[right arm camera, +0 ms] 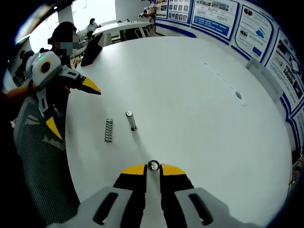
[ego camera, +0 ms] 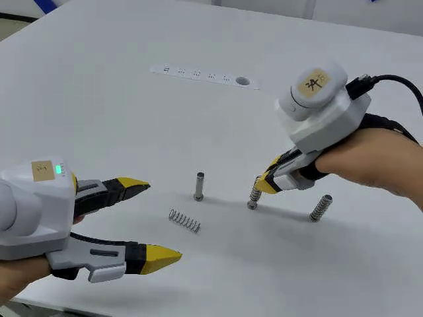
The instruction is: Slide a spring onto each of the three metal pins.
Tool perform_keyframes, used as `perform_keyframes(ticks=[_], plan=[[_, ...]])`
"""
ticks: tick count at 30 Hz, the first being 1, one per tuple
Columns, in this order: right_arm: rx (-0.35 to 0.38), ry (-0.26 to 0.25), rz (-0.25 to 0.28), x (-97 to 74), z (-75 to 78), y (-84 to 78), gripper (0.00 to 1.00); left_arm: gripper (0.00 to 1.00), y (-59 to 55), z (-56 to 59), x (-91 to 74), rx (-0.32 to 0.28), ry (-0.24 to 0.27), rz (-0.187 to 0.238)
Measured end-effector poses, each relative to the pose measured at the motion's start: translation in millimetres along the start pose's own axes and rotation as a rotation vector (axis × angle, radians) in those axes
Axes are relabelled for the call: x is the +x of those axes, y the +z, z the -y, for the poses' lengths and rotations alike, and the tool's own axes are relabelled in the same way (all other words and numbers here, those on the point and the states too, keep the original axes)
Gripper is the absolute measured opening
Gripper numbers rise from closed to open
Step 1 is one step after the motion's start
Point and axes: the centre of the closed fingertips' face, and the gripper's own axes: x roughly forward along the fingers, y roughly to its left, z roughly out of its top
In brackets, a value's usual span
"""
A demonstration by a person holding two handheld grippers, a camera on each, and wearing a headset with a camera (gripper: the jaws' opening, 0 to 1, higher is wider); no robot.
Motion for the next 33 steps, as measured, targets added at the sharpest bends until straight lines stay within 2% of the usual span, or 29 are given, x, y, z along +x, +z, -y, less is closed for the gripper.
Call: perform_keyframes(ticks=[16, 25, 33], plan=[[0.010, -0.004, -0.002, 13.2, 0.8, -9.0, 0.12, 0.74, -1.3, 0.5, 0.4, -0.002, 0.000, -0.006], [0.019, -0.005, 0.000, 10.5, -2.3, -13.5, 0.12, 0.74, 1.4, 0.6, -0.5, 0.004, 0.001, -0.003], [0.048, -0.005, -0.002, 11.1, -9.3, -27.4, 0.12, 0.74, -1.0, 2.9, -1.3, 0.004, -0.003, -0.002]])
